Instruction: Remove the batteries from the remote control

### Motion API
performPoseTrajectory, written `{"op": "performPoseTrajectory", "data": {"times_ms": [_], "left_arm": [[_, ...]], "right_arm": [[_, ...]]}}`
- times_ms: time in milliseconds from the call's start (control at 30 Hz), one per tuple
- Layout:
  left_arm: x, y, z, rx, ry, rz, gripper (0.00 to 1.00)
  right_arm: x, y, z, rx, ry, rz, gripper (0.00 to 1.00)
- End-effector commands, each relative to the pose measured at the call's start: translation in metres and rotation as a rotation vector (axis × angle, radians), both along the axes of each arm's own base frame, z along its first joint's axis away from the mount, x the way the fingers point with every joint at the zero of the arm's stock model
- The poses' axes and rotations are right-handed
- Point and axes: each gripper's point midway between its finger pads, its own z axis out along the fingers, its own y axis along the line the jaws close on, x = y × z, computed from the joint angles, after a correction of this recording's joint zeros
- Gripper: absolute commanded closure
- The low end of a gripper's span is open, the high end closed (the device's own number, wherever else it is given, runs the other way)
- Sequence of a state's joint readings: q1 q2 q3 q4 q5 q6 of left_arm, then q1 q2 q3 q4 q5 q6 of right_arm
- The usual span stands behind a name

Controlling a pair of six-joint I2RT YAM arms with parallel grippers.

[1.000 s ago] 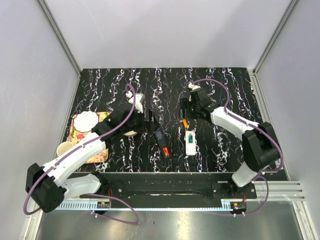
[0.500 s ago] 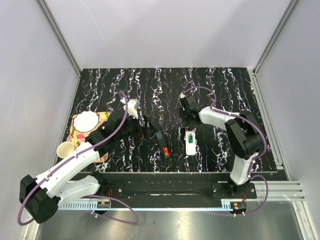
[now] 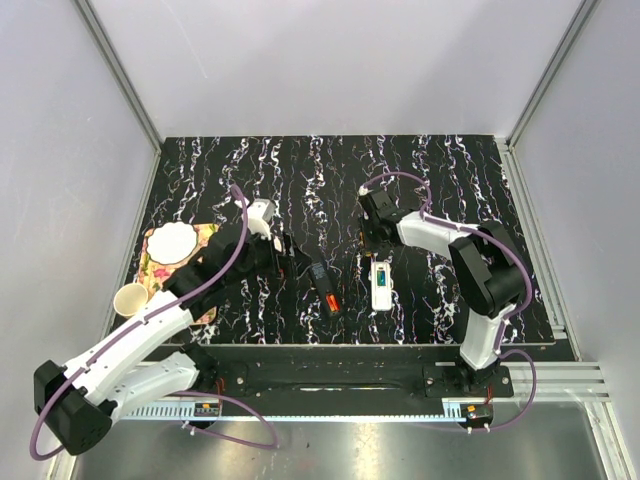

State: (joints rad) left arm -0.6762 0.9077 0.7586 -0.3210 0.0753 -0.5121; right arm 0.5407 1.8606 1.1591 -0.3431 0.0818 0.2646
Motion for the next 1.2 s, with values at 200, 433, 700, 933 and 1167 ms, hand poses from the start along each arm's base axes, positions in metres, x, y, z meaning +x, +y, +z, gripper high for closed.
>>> {"op": "performPoseTrajectory", "data": {"times_ms": [200,433,700,933,1167], "left_arm": [[-0.004,0.007,0.051,0.051,-0.236,-0.109,0.01],[-0.017,-0.007,0.079,0.092,-0.417,-0.292,0.01],[-0.054,-0.026,0.103,0.233,-0.717,-0.627,0.01],[-0.044,-0.033,0.07,0.483,-0.761,-0.704,0.01],[-0.038,-0.048,0.056,0.594,-0.791,-0.729,0.01]], "right_arm": [[-0.048,0.049,0.132,0.369,-0.151,0.349,1.0],[-0.115,0.075,0.193,0.684,-0.128,0.589,1.0],[-0.151,0.078,0.209,0.792,-0.006,0.69,1.0],[-0.161,0.08,0.203,0.81,0.126,0.716,1.0],[-0.179,0.085,0.206,0.854,0.198,0.769,1.0]]}}
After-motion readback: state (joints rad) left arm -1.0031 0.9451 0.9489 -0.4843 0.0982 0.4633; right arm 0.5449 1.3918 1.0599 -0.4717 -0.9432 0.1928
